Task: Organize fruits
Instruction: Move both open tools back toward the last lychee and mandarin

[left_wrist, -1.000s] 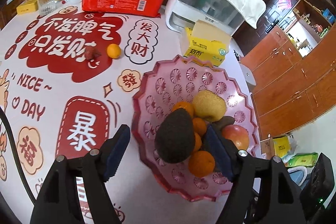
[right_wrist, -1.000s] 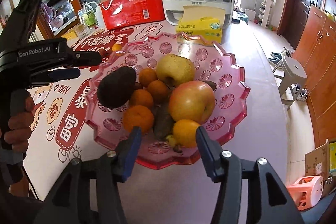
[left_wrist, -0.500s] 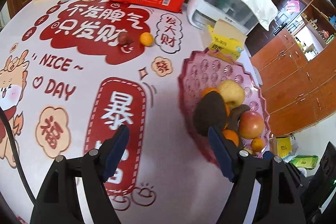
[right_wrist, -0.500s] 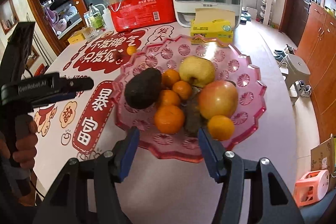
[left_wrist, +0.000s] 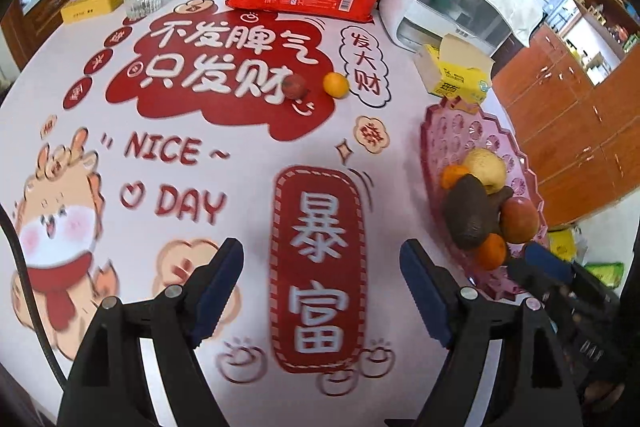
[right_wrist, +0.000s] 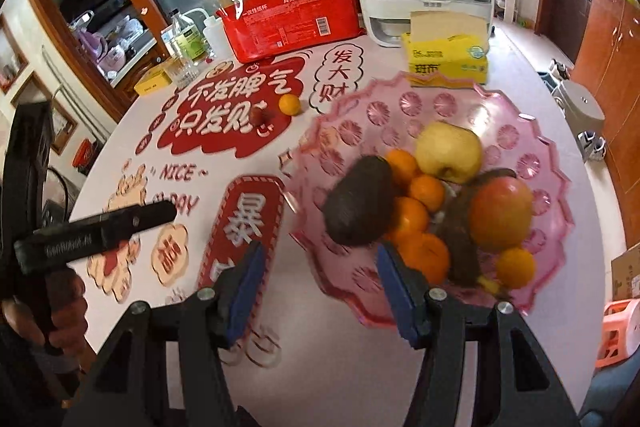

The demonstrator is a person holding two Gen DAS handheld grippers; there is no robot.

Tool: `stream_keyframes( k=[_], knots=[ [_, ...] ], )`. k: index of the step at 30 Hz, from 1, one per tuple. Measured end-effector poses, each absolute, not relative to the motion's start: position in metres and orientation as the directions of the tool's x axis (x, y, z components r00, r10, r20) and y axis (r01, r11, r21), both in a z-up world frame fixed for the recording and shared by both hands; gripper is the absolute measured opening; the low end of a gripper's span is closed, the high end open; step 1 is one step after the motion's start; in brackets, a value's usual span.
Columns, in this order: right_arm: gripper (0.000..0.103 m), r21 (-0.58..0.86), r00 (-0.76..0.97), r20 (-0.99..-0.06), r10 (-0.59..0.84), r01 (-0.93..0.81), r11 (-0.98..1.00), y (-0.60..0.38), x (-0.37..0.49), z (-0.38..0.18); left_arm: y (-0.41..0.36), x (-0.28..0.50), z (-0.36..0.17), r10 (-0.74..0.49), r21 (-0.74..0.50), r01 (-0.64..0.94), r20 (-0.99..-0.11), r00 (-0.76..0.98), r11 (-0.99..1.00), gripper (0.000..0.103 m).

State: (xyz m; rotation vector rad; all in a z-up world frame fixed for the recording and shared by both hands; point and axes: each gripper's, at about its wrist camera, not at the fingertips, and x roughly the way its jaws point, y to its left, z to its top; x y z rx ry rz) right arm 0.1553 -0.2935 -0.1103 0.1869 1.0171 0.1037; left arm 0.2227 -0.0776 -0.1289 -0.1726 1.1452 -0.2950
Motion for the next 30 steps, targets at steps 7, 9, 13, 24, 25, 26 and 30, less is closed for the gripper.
stream_keyframes(
  k=[7, 9, 13, 24, 25, 26, 30],
  knots=[
    [0.059, 0.220, 0.534, -0.830, 0.163, 0.044, 0.975, -0.272, 0.200, -0.099, -0.052, 0.259, -0.123, -0.325, -0.257, 0.221, -0.868, 0.375, 0.941, 0.080],
    [0.060, 0.217, 0.536, -0.830, 0.153, 0.057, 0.975, -0.267, 0.216, -0.095, -0.047, 0.272, -0.120, -0.324, -0.243, 0.247, -0.868, 0.376, 0.938, 0.080],
    [0.064, 0.231, 0.540, -0.828, 0.153, 0.080, 0.970, -0.261, 0.243, -0.092, -0.045, 0.297, -0.117, -0.320, -0.213, 0.298, -0.869, 0.379, 0.931, 0.080],
    [0.064, 0.292, 0.529, -0.828, 0.185, 0.125, 0.948, -0.250, 0.333, -0.088, -0.049, 0.362, -0.133, -0.333, -0.195, 0.359, -0.866, 0.374, 0.913, 0.080],
    [0.064, 0.292, 0.527, -0.829, 0.187, 0.124, 0.948, -0.249, 0.338, -0.089, -0.051, 0.367, -0.134, -0.337, -0.196, 0.366, -0.863, 0.376, 0.910, 0.080],
    [0.064, 0.293, 0.522, -0.832, 0.188, 0.125, 0.948, -0.248, 0.345, -0.091, -0.053, 0.372, -0.136, -0.340, -0.195, 0.372, -0.861, 0.378, 0.907, 0.080],
    [0.064, 0.307, 0.488, -0.849, 0.202, 0.144, 0.941, -0.249, 0.369, -0.105, -0.064, 0.393, -0.142, -0.350, -0.180, 0.403, -0.846, 0.403, 0.897, 0.080]
  ],
)
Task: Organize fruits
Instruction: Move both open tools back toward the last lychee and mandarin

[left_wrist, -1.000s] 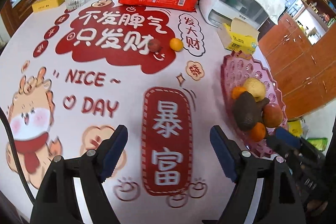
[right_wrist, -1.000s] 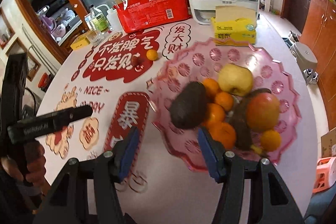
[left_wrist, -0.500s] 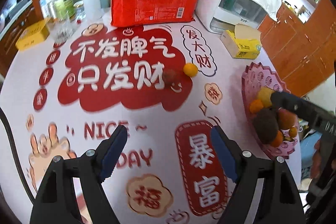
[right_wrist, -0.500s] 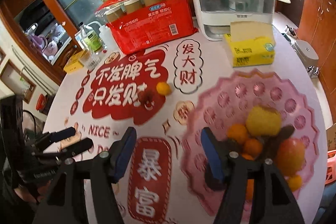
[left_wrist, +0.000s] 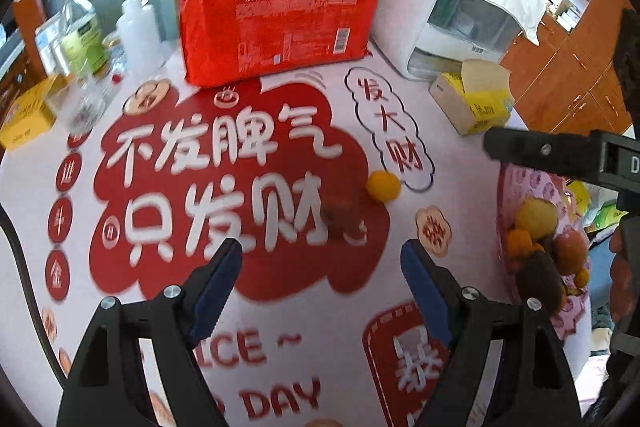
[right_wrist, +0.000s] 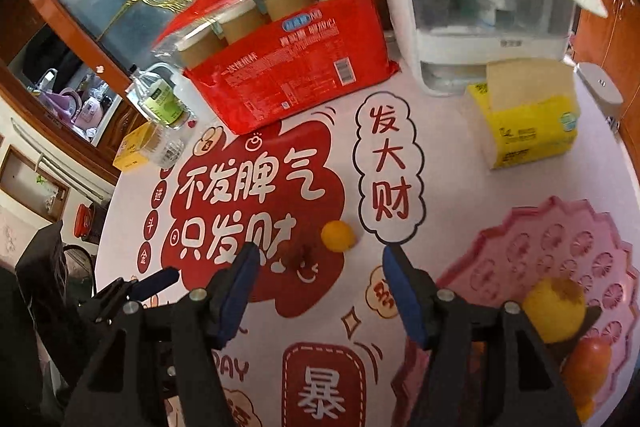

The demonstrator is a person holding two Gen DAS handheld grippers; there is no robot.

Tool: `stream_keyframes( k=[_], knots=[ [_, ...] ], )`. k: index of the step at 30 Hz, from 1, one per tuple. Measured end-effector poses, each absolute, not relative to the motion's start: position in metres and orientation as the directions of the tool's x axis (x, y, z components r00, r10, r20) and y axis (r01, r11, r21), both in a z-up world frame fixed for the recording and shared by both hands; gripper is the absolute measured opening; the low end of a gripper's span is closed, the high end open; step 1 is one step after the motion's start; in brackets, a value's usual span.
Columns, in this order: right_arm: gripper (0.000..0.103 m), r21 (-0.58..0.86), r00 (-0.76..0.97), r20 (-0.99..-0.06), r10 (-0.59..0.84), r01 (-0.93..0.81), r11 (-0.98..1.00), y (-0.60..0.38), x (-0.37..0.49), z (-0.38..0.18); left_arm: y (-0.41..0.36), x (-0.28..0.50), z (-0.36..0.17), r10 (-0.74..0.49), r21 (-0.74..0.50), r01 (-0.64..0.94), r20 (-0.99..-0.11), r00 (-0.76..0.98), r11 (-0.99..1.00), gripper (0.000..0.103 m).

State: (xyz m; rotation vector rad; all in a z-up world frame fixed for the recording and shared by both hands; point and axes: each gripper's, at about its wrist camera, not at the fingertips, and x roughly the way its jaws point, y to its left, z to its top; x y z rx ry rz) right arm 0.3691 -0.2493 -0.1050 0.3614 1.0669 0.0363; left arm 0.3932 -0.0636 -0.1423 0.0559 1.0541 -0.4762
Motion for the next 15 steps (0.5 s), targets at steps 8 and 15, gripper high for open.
stream_keyframes(
  k=[8, 15],
  knots=[
    [0.064, 0.375, 0.398, -0.879, 0.265, 0.232, 0.897, -0.260, 0.410, -0.139, -0.082, 0.421, -0.165, -0.390, -0.176, 0.454, -0.811, 0.437, 0.874, 0.080],
    [0.064, 0.392, 0.322, -0.898, 0.300, 0.271, 0.879, -0.258, 0.433, -0.168, -0.091, 0.432, -0.194, -0.390, -0.181, 0.462, -0.825, 0.409, 0.868, 0.075]
  ],
)
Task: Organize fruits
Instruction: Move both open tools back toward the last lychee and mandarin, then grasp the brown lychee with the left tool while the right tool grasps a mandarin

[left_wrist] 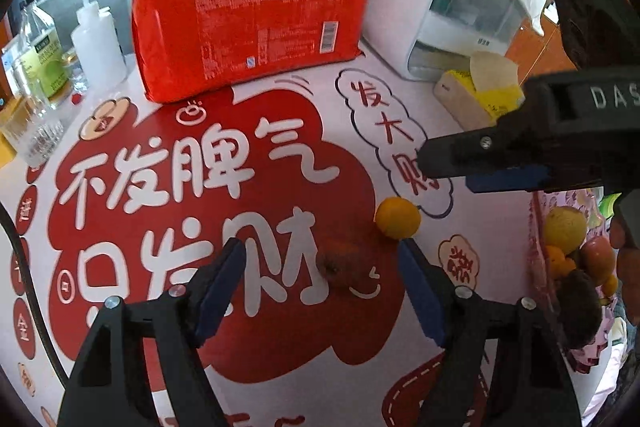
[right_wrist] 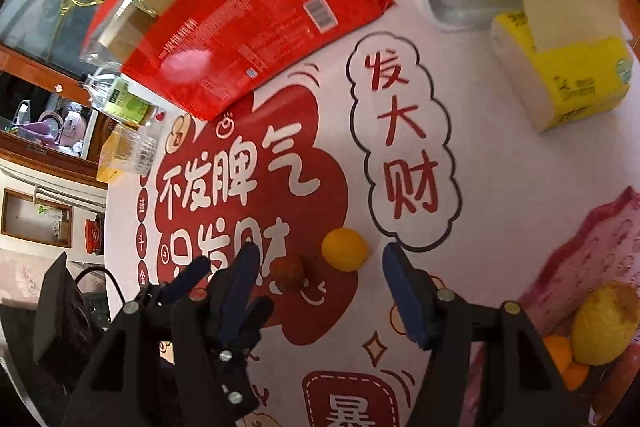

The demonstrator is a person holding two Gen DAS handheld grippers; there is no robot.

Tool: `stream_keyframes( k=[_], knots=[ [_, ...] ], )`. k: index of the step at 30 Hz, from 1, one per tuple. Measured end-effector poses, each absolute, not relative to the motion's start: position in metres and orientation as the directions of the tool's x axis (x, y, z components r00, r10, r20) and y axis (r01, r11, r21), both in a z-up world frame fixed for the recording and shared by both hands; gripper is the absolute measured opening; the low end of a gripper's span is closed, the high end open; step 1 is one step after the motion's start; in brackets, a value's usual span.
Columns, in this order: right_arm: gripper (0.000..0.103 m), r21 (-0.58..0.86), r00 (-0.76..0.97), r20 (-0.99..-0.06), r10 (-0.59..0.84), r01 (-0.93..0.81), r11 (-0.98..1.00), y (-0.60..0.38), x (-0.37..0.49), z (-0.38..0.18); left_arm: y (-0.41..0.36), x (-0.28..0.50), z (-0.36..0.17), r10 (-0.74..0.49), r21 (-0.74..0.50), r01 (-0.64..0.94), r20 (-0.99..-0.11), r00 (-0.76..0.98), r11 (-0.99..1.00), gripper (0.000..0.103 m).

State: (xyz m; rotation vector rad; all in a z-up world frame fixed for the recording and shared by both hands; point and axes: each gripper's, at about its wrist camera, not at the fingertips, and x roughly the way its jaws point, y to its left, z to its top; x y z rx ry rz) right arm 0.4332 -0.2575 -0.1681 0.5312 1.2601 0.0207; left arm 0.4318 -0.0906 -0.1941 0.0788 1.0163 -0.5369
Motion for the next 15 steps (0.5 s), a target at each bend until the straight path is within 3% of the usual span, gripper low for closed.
stream_keyframes(
  k=[5, 11, 15],
  knots=[
    [0.063, 0.392, 0.258, -0.910, 0.324, 0.281, 0.876, -0.250, 0.444, -0.193, -0.095, 0.441, -0.210, -0.391, -0.192, 0.464, -0.837, 0.383, 0.865, 0.067],
    [0.052, 0.370, 0.221, -0.923, 0.315, 0.287, 0.884, -0.249, 0.451, -0.208, -0.097, 0.446, -0.223, -0.425, -0.237, 0.471, -0.837, 0.346, 0.850, 0.058],
    [0.050, 0.341, 0.204, -0.935, 0.290, 0.292, 0.894, -0.248, 0.454, -0.214, -0.098, 0.447, -0.230, -0.432, -0.248, 0.472, -0.838, 0.333, 0.846, 0.054]
  ],
)
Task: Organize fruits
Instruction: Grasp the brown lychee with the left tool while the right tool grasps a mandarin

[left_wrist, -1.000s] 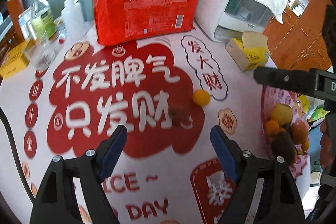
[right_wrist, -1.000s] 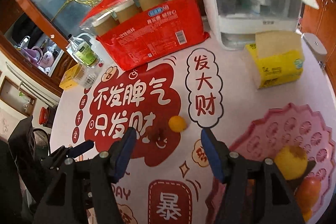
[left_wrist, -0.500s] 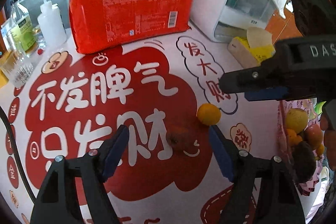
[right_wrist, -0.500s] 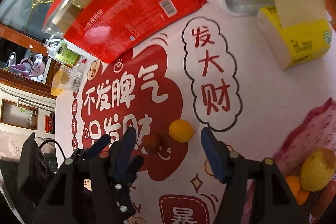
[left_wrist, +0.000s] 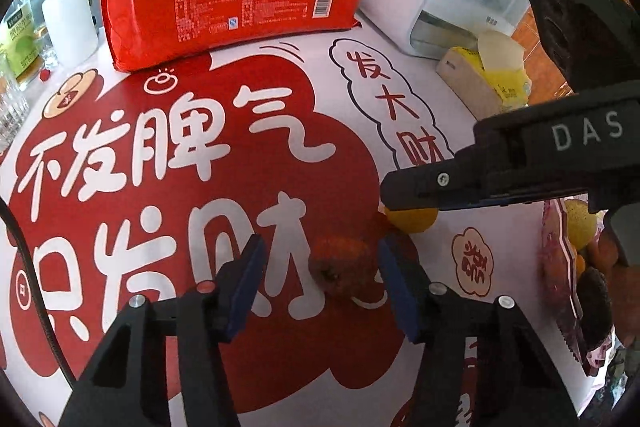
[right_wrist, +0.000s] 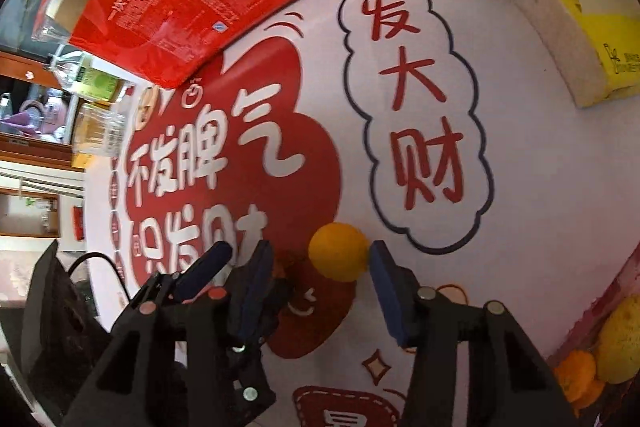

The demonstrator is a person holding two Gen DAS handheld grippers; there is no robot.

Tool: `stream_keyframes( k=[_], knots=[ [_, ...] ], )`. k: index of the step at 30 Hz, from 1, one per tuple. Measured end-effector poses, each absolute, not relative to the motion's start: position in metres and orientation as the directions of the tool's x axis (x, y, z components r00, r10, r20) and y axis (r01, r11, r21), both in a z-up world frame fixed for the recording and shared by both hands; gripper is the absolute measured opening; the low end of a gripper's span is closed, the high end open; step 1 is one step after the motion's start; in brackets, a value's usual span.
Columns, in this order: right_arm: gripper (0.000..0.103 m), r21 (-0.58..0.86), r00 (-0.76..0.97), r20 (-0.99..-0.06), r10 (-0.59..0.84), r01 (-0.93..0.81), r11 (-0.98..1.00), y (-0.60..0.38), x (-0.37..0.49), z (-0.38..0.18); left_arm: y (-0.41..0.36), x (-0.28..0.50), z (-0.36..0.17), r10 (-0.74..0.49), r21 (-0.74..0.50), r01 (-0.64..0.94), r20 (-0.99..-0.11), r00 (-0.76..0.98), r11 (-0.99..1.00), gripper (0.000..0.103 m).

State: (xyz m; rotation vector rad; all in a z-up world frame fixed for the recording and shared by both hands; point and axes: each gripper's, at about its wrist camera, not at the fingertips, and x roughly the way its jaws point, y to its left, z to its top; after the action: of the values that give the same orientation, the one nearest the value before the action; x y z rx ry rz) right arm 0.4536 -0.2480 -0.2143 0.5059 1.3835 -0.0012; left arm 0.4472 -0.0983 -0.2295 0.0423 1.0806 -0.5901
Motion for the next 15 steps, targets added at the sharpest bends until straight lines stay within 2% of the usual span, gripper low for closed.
stream_keyframes(
  k=[5, 9, 13, 15],
  knots=[
    [0.050, 0.320, 0.190, -0.943, 0.272, 0.307, 0.896, -0.249, 0.455, -0.220, -0.099, 0.448, -0.230, -0.447, -0.261, 0.477, -0.830, 0.332, 0.839, 0.049],
    [0.049, 0.320, 0.173, -0.945, 0.278, 0.312, 0.894, -0.250, 0.456, -0.226, -0.100, 0.448, -0.231, -0.465, -0.276, 0.484, -0.822, 0.329, 0.830, 0.039],
    [0.039, 0.328, 0.168, -0.943, 0.288, 0.316, 0.890, -0.246, 0.456, -0.230, -0.103, 0.449, -0.231, -0.480, -0.294, 0.484, -0.816, 0.321, 0.824, 0.031],
    [0.037, 0.329, 0.177, -0.942, 0.286, 0.316, 0.890, -0.246, 0.456, -0.228, -0.104, 0.448, -0.231, -0.479, -0.291, 0.485, -0.815, 0.325, 0.825, 0.031]
  ],
)
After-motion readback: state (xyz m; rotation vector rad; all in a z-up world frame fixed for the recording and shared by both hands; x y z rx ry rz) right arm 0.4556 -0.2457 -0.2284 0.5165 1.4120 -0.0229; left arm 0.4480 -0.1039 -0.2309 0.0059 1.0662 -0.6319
